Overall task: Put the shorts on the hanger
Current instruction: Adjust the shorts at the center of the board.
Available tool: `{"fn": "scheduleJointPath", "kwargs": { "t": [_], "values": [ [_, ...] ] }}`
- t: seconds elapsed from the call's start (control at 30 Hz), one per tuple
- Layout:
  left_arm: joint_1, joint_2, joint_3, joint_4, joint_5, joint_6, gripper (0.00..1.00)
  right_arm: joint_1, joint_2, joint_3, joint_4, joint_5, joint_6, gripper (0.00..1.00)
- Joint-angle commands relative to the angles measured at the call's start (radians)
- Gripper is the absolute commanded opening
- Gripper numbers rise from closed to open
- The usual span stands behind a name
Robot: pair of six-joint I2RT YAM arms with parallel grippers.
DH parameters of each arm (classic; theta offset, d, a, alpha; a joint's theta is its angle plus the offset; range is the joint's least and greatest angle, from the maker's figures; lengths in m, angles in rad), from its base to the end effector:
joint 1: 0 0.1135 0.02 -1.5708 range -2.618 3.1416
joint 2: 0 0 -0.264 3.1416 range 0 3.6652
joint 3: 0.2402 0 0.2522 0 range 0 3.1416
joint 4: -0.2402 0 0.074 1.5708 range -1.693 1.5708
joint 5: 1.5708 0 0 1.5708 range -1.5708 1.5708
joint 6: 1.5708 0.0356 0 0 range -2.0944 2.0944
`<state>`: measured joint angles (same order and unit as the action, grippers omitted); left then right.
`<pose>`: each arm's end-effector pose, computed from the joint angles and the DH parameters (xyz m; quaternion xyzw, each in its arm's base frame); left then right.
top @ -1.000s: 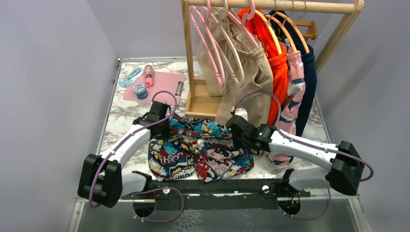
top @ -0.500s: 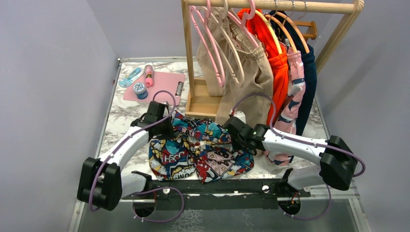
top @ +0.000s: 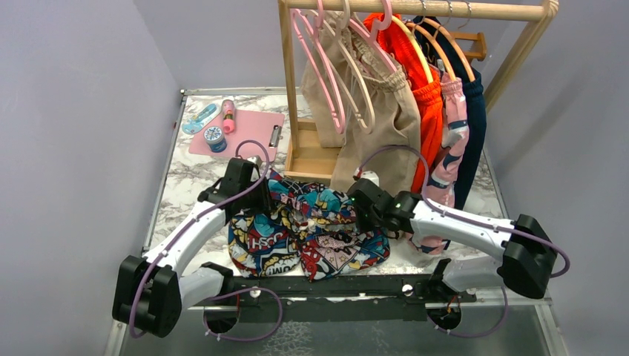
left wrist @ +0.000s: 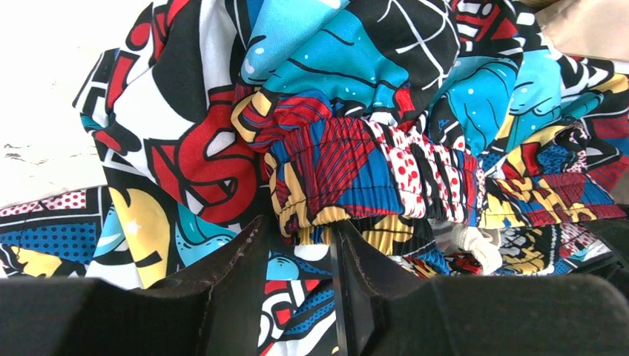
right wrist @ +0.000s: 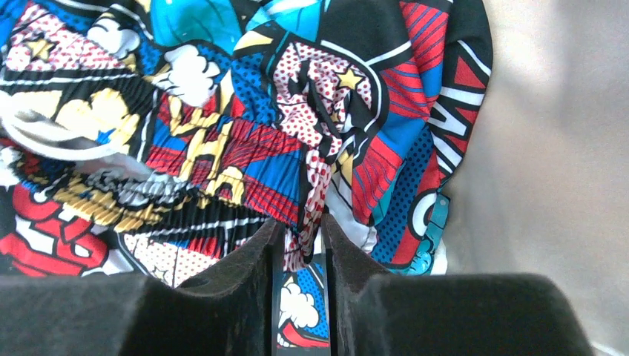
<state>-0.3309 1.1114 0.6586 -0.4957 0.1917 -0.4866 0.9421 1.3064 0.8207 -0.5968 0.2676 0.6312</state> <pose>0.1992 -0.0756 0.2084 -0.0445 0.9470 -0.2047 0.2434 0.1526 0.1938 0.2114 -0.1170 0.9551 0.0782 0.2608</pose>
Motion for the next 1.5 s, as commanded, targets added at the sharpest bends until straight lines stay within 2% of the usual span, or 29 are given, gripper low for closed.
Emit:
{"fn": "scheduleJointPath", "kwargs": {
  "t": [0.0, 0.17, 0.4, 0.6, 0.73, 0.93, 1.17, 1.47],
  "values": [
    [-0.019, -0.039, -0.013, 0.018, -0.028, -0.018, 0.4, -0.005, -0.067, -0.005, -0.018, -0.052, -0.027, 0.31],
    [-0.054, -0.063, -0.016, 0.017, -0.06, -0.027, 0.43, -0.005, -0.145, -0.003, -0.002, -0.102, -0.071, 0.41],
    [-0.077, -0.083, -0.017, 0.017, -0.075, -0.031, 0.44, -0.003, -0.191, 0.072, -0.05, -0.184, -0.149, 0.42],
    [-0.078, -0.118, -0.005, 0.007, -0.078, -0.033, 0.43, 0.008, -0.262, 0.059, 0.04, -0.336, -0.284, 0.39],
    [-0.078, -0.132, 0.013, 0.002, -0.1, -0.029, 0.3, 0.023, -0.224, 0.04, 0.106, -0.342, -0.338, 0.39],
    [-0.078, -0.129, 0.061, -0.011, -0.162, -0.014, 0.01, 0.024, -0.159, 0.001, 0.276, -0.307, -0.383, 0.42],
    [-0.077, -0.131, 0.095, -0.028, -0.201, 0.024, 0.0, 0.024, -0.071, -0.027, 0.404, -0.236, -0.43, 0.53],
    [-0.078, -0.13, 0.095, -0.039, -0.226, 0.04, 0.0, 0.024, -0.011, 0.028, 0.261, -0.176, -0.467, 0.61]
  ]
}}
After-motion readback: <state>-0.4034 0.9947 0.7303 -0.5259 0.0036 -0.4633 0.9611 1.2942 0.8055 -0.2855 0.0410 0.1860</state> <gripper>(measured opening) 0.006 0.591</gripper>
